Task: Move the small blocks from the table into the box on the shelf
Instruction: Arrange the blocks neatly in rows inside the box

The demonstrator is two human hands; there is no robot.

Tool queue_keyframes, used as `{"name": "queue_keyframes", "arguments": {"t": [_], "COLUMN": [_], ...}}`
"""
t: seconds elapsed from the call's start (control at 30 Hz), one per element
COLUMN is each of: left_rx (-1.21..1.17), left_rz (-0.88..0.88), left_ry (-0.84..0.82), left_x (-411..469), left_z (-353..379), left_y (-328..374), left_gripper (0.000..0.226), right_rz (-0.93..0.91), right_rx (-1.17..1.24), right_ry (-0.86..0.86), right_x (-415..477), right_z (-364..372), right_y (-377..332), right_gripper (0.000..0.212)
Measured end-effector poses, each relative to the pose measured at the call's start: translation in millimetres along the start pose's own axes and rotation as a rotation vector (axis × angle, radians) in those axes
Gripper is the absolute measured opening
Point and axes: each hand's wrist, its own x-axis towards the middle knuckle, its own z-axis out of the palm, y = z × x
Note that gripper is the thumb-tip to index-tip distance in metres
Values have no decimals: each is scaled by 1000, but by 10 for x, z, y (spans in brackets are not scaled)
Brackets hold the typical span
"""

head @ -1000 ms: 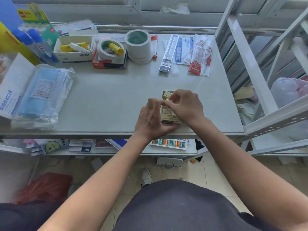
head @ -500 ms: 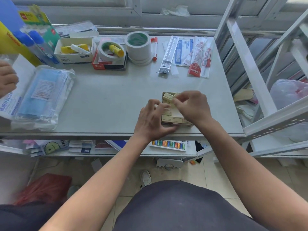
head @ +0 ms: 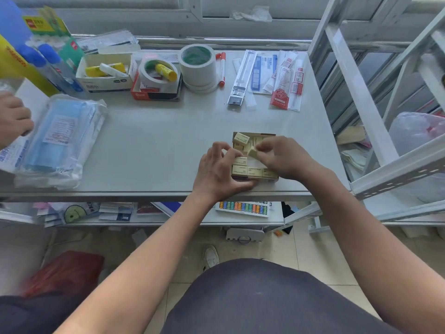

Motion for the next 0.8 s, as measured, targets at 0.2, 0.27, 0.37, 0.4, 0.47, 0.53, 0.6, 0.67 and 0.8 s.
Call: {"name": "queue_keyframes", "arguments": {"t": [0.2,0.27,0.37,0.4,0.47,0.53,0.6,0.67,0.8], "left_rx": [12,14,16,15,15,19,25,29,25], "left_rz": [3,1,2,6,11,9,4,-1,-11], "left_ry": [-17,-26,-41,-45,-55,-64,-73,-80,-91], "left_x": [2,4,6,6,2,2,8,12,4], "left_z": [-1,0,4,3,4,3,2,-4,-7], "left_y": [4,-2,-10,-12,-17,-17,-12,-9,-12], "left_gripper": [71,72,72,72,71,70,68,68,69], "right_rz": [-1,18,-4,-16,-30,-15,23,54,106], "right_rx": [-213,-191,-154,-155,-158,-114,-13,31,-68], "right_ry": [-146,-114,-84,-99,-129,-112,9,126,77], "right_x": [10,32,46,45,40,45,73,130,223], "right_z": [8,0,14,31,42,9,-19,-15,49], "right_y": [-40,-37,-41,-51,-67,-57,-42,-54,-136], "right_gripper": [24,22,18,18,18,15,13,15,32]}}
